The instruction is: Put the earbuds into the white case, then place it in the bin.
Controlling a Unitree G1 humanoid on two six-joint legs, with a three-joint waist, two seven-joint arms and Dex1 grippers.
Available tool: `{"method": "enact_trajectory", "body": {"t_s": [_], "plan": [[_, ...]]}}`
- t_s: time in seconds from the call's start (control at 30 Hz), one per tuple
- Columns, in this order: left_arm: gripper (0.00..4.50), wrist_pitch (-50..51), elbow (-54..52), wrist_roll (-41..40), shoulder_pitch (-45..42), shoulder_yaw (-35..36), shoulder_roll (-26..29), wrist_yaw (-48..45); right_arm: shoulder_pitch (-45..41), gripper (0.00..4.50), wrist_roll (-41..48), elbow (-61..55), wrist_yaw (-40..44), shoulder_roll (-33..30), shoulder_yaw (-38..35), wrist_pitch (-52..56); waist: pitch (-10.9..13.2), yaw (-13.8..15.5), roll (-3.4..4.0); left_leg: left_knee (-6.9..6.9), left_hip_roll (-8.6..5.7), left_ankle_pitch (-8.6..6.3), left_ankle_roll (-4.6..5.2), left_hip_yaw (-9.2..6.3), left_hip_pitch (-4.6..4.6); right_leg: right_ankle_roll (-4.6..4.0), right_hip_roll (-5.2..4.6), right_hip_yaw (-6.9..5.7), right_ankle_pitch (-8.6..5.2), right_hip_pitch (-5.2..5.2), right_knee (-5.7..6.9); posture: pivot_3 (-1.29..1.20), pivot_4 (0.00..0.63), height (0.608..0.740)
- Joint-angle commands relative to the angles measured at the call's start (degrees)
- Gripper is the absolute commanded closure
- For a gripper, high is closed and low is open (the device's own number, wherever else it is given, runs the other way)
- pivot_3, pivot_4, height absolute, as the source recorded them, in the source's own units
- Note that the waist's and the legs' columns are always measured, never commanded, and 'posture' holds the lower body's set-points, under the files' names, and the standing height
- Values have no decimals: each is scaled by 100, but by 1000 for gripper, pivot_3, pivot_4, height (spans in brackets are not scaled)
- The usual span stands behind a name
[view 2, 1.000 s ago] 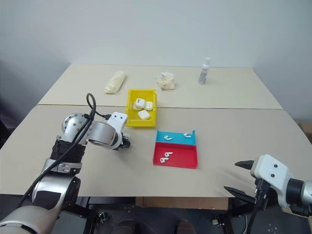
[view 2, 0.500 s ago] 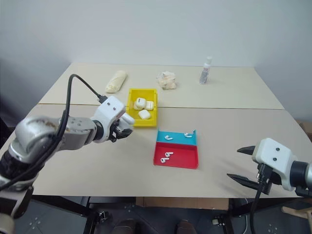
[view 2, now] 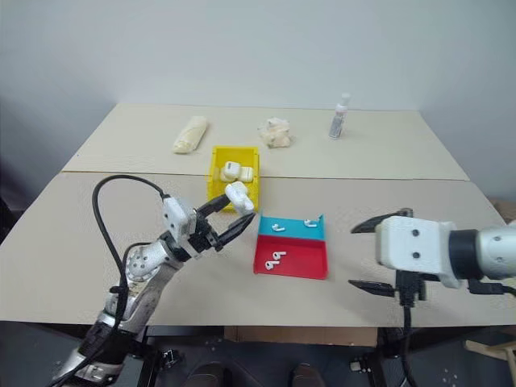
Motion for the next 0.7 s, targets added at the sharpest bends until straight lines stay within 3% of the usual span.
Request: {"method": "enact_trajectory", "body": {"t_s": [0.03, 0.17, 0.37, 0.47, 0.57, 0.7], "plan": [[1743, -711, 400, -496, 104, 320, -268, -985, -586, 0, -85, -68, -149, -104, 820, 120, 0, 6, 0, 0, 0, -1, 1, -2, -1, 0, 0, -2, 0, 2, 0, 0, 150, 740], [1743, -631, 729, -779, 237, 559, -350, -1687, -1690, 0, -607, 61, -88, 72, 2258, 426, 0, 4, 0, 9, 0, -2, 3, -2, -4, 2, -1, -3, 1, 1, -1, 0, 150, 740], [1743, -1164, 1388, -675, 497, 916, 42, -2859, -3381, 0, -1677, 479, 2, 1069, 4252, 1291, -1, -78, 3, 8, 5, -2, 4, -2, -8, 0, 4, 0, -1, -18, 12, 0, 150, 740], [1743, -1371, 1417, -656, 703, 1085, 81, -3074, -3847, 577, -2011, 709, 101, 1501, 4816, 1510, -2, -92, 3, 8, 5, -2, 4, -3, -21, 0, 3, 1, 0, -35, 16, 0, 150, 740], [1743, -1587, 1441, -484, 820, 1165, 128, -3136, -4197, 1534, -2428, 1005, 135, 1841, 5282, 1565, -2, -82, 4, 11, 4, -2, 3, -3, -53, -1, 2, 1, 1, -70, 24, 0, 150, 740], [1743, -2155, 1757, -97, 794, 1179, 36, -3078, -4518, 1534, -2961, 1349, 263, 2275, 5843, 1324, -3, -72, 6, 20, 4, -1, 3, -3, -64, -2, 3, -2, 3, -80, 30, 0, 150, 740]]}}
